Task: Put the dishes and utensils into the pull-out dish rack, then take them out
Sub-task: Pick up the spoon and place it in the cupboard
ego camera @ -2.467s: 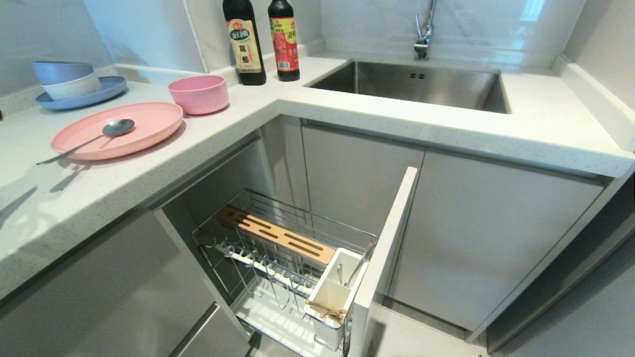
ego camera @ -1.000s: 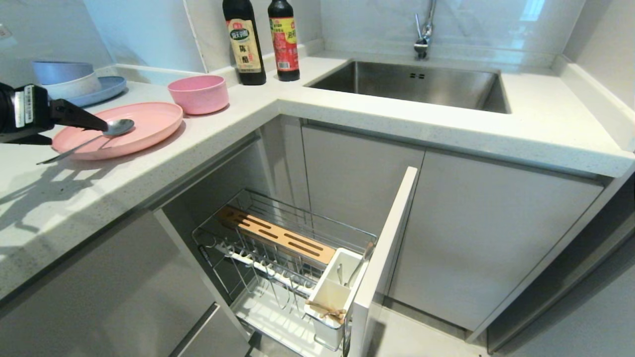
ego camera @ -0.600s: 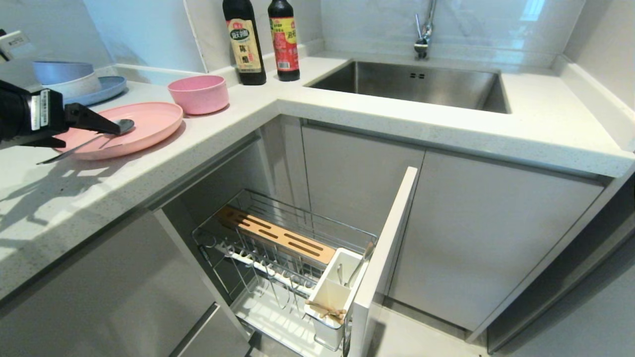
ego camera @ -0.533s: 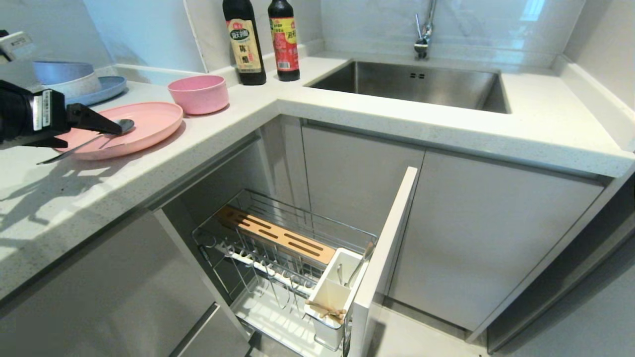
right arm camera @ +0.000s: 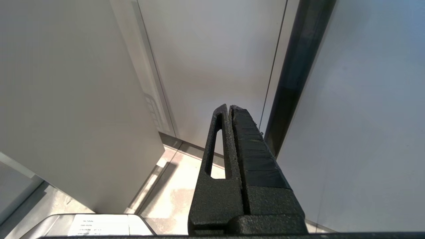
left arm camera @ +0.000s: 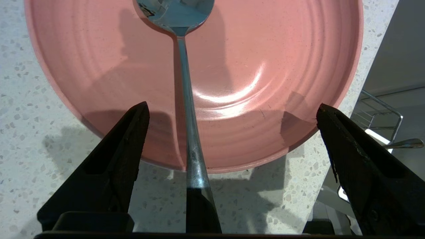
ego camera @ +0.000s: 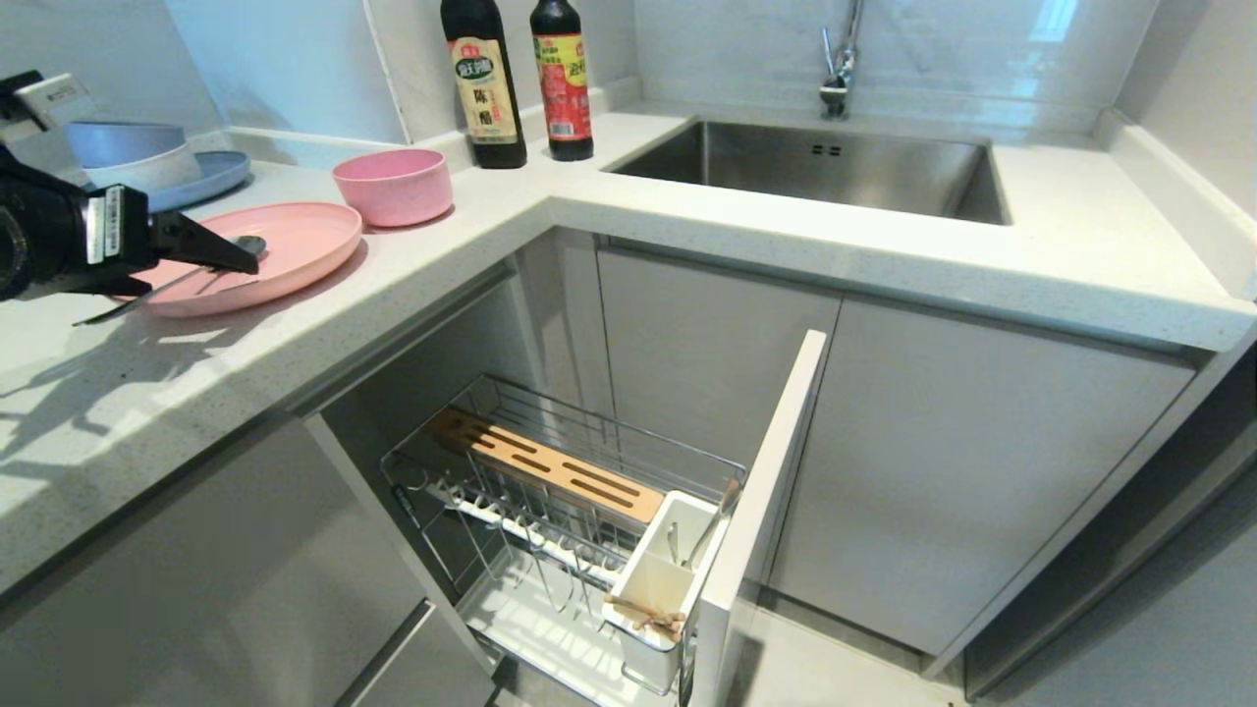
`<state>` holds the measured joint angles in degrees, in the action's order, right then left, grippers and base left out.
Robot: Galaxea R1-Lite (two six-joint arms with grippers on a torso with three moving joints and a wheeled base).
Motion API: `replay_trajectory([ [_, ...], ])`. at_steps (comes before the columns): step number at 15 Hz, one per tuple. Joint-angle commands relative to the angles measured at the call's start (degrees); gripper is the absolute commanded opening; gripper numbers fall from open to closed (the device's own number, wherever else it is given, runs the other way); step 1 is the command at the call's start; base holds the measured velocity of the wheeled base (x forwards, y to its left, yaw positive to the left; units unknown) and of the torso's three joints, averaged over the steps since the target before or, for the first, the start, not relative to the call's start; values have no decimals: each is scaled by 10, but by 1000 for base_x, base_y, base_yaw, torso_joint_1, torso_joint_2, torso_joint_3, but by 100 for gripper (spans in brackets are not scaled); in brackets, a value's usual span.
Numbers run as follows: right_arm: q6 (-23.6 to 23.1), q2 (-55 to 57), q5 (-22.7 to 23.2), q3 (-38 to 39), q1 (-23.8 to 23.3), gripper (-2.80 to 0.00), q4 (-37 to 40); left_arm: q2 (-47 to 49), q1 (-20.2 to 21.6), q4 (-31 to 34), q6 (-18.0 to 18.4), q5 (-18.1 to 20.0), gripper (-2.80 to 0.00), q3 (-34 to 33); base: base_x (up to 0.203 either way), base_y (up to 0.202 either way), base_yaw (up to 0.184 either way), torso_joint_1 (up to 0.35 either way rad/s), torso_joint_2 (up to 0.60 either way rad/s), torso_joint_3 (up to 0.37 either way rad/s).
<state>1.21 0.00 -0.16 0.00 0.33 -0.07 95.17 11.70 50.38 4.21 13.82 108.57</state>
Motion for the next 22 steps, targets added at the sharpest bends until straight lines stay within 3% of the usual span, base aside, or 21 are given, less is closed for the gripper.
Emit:
replay_trajectory([
  [1, 0, 0, 0, 1, 0, -280, 0, 4, 0, 3, 0, 1, 0, 1, 0, 0, 0, 0, 0, 0],
  [4, 0, 0, 0, 1, 1, -280, 0, 5, 0, 3, 0, 1, 0, 1, 0, 0, 0, 0, 0, 0],
  [5, 0, 0, 0, 1, 0, -280, 0, 5, 0, 3, 0, 1, -280, 1, 0, 0, 0, 0, 0, 0],
  [16, 0, 0, 0, 1, 0, -280, 0, 39, 0, 4, 1, -1, -280, 3, 0, 0, 0, 0, 0, 0],
  [19, 0, 0, 0, 1, 0, -280, 0, 1, 0, 4, 0, -3, -280, 3, 0, 0, 0, 0, 0, 0],
  [21, 0, 0, 0, 1, 0, -280, 0, -11, -1, 3, -18, -3, -280, 10, 0, 0, 0, 0, 0, 0],
  [22, 0, 0, 0, 1, 0, -280, 0, -20, -5, -5, -46, -3, -280, 12, 0, 0, 0, 0, 0, 0],
])
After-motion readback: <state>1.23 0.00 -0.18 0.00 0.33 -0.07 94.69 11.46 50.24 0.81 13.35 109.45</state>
